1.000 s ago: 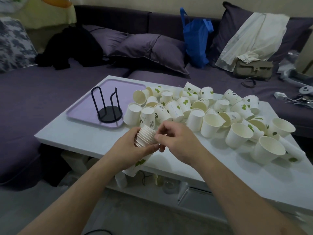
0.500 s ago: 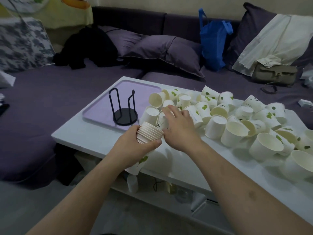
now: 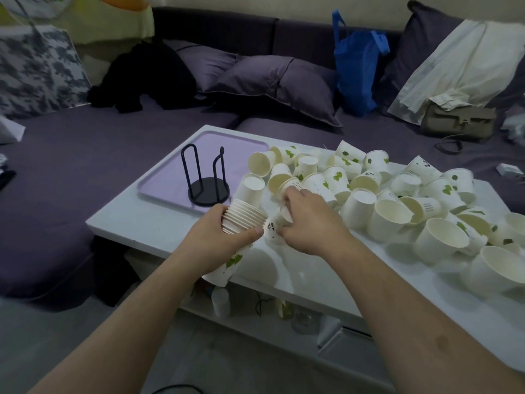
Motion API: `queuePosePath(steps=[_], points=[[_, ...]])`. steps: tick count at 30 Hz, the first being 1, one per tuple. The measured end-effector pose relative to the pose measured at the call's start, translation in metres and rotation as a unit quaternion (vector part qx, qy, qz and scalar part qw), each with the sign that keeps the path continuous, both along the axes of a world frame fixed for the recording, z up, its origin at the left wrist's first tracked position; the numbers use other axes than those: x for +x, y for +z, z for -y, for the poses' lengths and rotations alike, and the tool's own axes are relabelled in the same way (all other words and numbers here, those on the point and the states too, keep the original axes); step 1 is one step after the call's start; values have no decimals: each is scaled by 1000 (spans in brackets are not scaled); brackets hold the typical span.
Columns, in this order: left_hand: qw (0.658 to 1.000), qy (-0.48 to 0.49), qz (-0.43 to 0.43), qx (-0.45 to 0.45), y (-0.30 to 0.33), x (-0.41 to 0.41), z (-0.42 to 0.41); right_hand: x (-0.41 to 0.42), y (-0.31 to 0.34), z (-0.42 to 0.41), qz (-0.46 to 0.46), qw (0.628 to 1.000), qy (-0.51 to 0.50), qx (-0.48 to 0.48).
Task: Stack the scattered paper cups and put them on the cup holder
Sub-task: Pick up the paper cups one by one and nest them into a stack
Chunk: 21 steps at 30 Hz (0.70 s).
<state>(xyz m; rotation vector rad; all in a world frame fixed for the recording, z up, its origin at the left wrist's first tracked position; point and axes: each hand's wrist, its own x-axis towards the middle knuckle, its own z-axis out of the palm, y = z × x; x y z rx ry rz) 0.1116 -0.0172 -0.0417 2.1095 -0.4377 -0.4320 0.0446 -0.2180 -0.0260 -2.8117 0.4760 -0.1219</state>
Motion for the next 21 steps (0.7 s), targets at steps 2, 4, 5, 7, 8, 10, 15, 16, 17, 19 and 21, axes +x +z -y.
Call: queuePosePath(steps=[2,4,5,7,8,10,15,16,17,19,21], points=[[1000,-3,0,-3,0,-1,-1,-10,8,7,27,997,-45,57],[1000,-8,1,-4,0,-4,-2,-19,13,15,81,980,-94,157],[1000,-13,1,-5,0,-5,-2,-24,15,20,109,963,-114,220],[1000,-21,2,-4,-1,-8,-2,-31,18,28,147,915,-132,351],[1000,-25,3,-3,-2,-9,-1,-34,18,32,154,895,-132,397],[999,-35,6,4,-2,-12,-2,-38,17,35,155,869,-123,454],[998,-56,14,-1,0,-18,0,-42,16,31,175,813,-95,548],[998,-60,15,-1,1,-19,1,-42,16,29,177,803,-83,563],[998,-65,18,0,1,-20,2,-41,15,27,177,798,-74,571],[997,-75,26,1,2,-23,3,-40,12,22,175,798,-63,573],[996,-82,29,-4,3,-25,6,-38,9,16,174,803,-60,567]])
